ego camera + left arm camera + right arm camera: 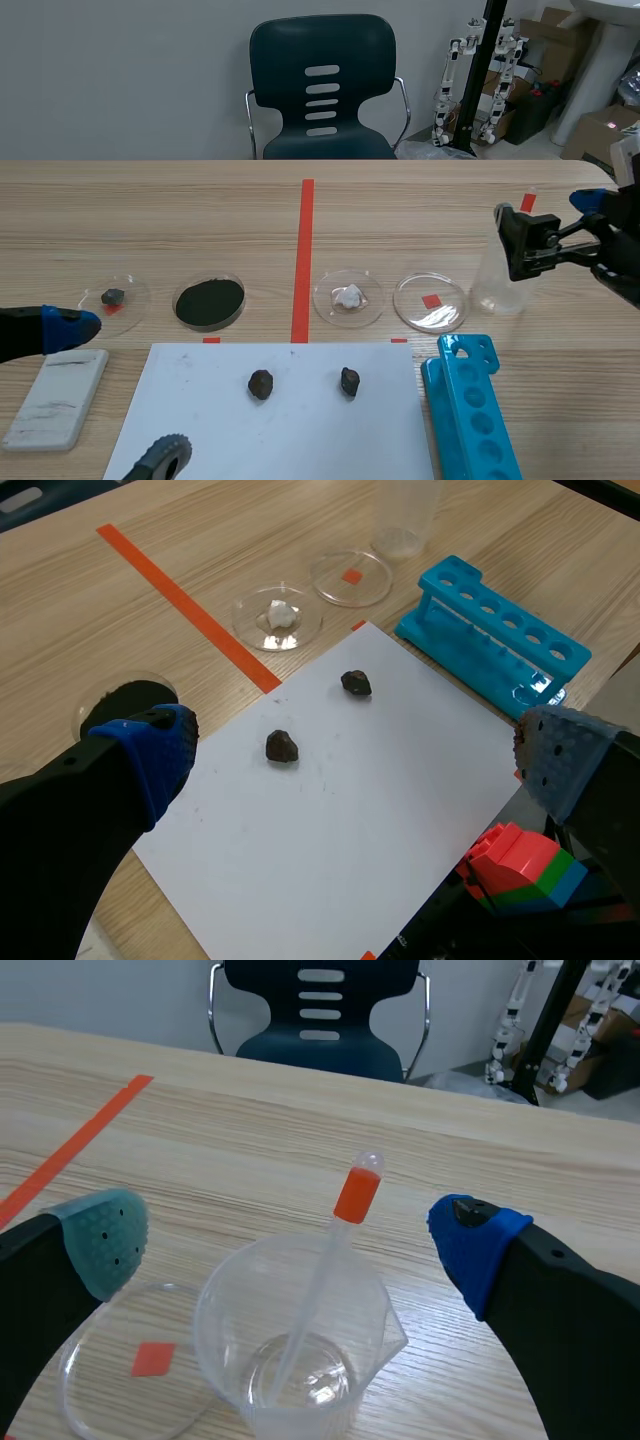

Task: Put the dropper in the beaker

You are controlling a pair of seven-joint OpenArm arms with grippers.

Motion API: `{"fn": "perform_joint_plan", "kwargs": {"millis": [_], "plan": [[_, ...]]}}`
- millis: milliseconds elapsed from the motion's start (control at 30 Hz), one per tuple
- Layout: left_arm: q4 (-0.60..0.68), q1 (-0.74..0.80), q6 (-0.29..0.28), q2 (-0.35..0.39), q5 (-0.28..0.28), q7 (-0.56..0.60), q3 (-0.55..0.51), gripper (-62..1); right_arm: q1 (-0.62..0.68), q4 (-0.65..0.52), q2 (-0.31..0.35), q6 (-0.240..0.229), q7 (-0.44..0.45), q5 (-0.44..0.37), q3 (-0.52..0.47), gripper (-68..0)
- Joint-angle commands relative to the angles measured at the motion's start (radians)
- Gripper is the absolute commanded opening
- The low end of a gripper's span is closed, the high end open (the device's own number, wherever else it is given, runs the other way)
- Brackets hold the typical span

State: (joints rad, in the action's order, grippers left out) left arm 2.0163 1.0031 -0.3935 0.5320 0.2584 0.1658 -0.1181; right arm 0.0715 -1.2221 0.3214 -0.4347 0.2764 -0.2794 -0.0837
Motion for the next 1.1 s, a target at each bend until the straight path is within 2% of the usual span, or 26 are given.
{"fn": "perform_joint_plan", "kwargs": {"millis": [0, 167, 500, 767, 1067], "plan": [[0.011, 0.007, 0.002, -0.005, 0.010, 0.014, 0.006, 1.4, 0.019, -0.012, 0.006, -0.008, 0.055, 0.027, -0.001, -7.7], [0.011, 0.007, 0.002, -0.005, 0.010, 0.014, 0.006, 1.4, 0.083, -0.013, 0.009, -0.007, 0.194, 0.113, -0.001, -7.7], [0.011, 0.007, 0.002, -0.005, 0.010, 0.014, 0.006, 1.4, 0.256, -0.016, 0.027, -0.007, 0.459, 0.119, -0.001, -7.7], [0.011, 0.007, 0.002, -0.005, 0.010, 0.014, 0.006, 1.4, 0.366, -0.017, 0.077, -0.007, 0.507, 0.114, -0.001, -7.7], [0.011, 0.007, 0.002, -0.005, 0.010, 0.014, 0.006, 1.4, 0.375, -0.017, 0.122, -0.007, 0.512, 0.100, -0.003, -7.7]]}}
